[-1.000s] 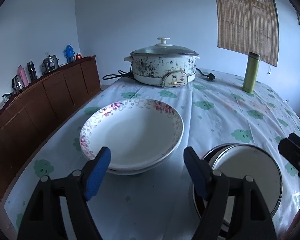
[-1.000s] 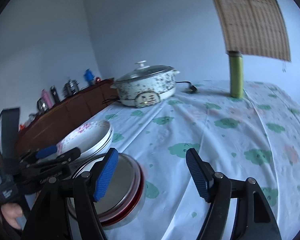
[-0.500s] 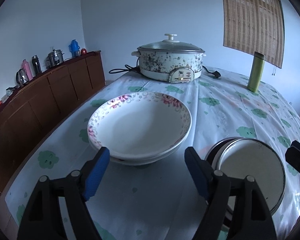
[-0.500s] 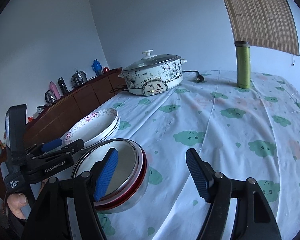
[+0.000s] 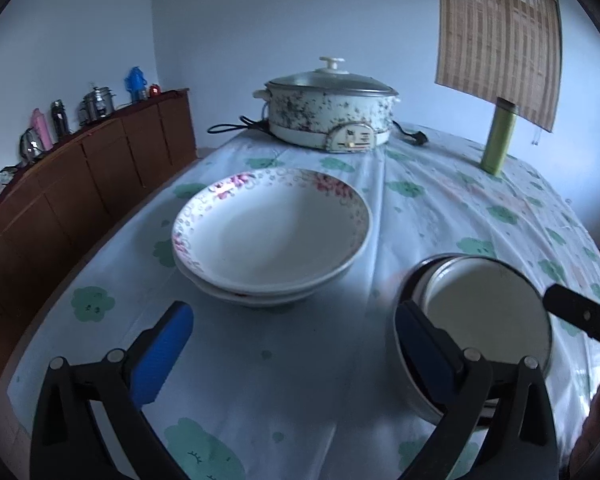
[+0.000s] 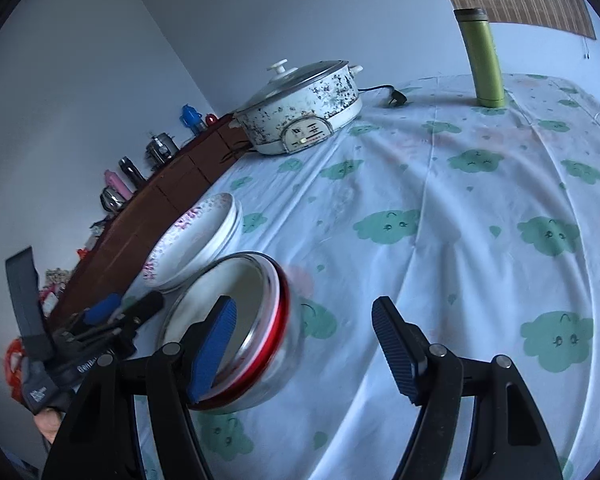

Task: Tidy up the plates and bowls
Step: 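Close both grippers on the rim of the nested bowl stack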

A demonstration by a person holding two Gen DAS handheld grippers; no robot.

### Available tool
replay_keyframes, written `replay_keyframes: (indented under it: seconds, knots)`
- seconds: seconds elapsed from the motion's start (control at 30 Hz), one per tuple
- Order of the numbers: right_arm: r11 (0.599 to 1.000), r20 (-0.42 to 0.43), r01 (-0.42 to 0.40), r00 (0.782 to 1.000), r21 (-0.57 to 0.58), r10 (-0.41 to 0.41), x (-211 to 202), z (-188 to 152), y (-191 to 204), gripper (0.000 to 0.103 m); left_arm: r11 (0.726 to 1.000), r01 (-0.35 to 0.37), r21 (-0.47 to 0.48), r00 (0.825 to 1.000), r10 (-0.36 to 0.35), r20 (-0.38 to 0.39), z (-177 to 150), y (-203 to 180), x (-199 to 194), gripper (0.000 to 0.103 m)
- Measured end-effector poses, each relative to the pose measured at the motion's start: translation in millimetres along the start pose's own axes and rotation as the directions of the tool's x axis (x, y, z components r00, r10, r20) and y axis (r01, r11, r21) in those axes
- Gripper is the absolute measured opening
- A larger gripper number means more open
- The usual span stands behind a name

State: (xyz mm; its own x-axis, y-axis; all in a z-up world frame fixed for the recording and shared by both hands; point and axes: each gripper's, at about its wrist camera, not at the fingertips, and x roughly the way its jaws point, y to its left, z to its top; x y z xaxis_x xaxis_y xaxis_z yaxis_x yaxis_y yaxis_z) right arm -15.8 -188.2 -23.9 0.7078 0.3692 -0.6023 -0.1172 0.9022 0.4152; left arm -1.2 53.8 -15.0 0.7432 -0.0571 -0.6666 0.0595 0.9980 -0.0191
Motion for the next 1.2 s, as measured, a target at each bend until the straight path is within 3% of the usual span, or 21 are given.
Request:
replay_keyframes:
  seconds: [0.17,0.3,0.4,0.47,0.5,0.53,0.63,0.93,1.1,1.2]
  knots:
    - [1.0,0.043,0.026,0.999,-0.01,-0.026,-6,0,8,0.077,0.992,0.109,-0.063,0.993,-0.112,-0.046,3,8,3,0.103]
    - [0.999,0.066,-0.013,0.998,-0.052,0.016,-11,-2,14,0.077,0.981,0.158,-0.114,0.978,-0.171,-0.115,3,11,14,0.098]
    - [0.999,0.12,0.037,0.992,-0.022,-0.034,-20,-1,8,0.074,0.977,0.169,-0.133,0.974,-0.186,-0.125,2,12,15,0.094]
    - [0.999,0.118,0.04,0.992,0.007,-0.041,-21,2,1,0.052,0.977,0.163,-0.136,0.976,-0.18,-0.123,2,12,15,0.094]
    - [0.999,0.098,0.04,0.994,0.016,-0.042,-19,3,-3,0.036,0.979,0.156,-0.131,0.978,-0.172,-0.122,1,11,14,0.094]
    - [0.999,0.077,0.034,0.996,0.022,-0.036,-16,3,-5,0.031,0.982,0.148,-0.119,0.98,-0.162,-0.119,1,9,13,0.094]
    - [0.999,0.038,0.03,0.999,0.016,-0.031,-6,0,-5,0.031,0.986,0.138,-0.095,0.982,-0.149,-0.115,1,7,12,0.094]
    - [0.995,0.034,0.087,0.996,-0.058,-0.085,2,-8,7,0.031,0.992,0.094,-0.085,0.988,-0.103,-0.111,3,12,11,0.094]
    - [1.0,0.09,0.031,0.995,0.0,-0.031,-15,-3,-1,0.031,0.991,0.092,-0.094,0.99,-0.102,-0.102,4,16,8,0.094]
    - [0.999,0.098,0.012,0.995,-0.035,-0.009,-17,-3,6,0.031,0.992,0.087,-0.086,0.99,-0.096,-0.107,4,15,9,0.094]
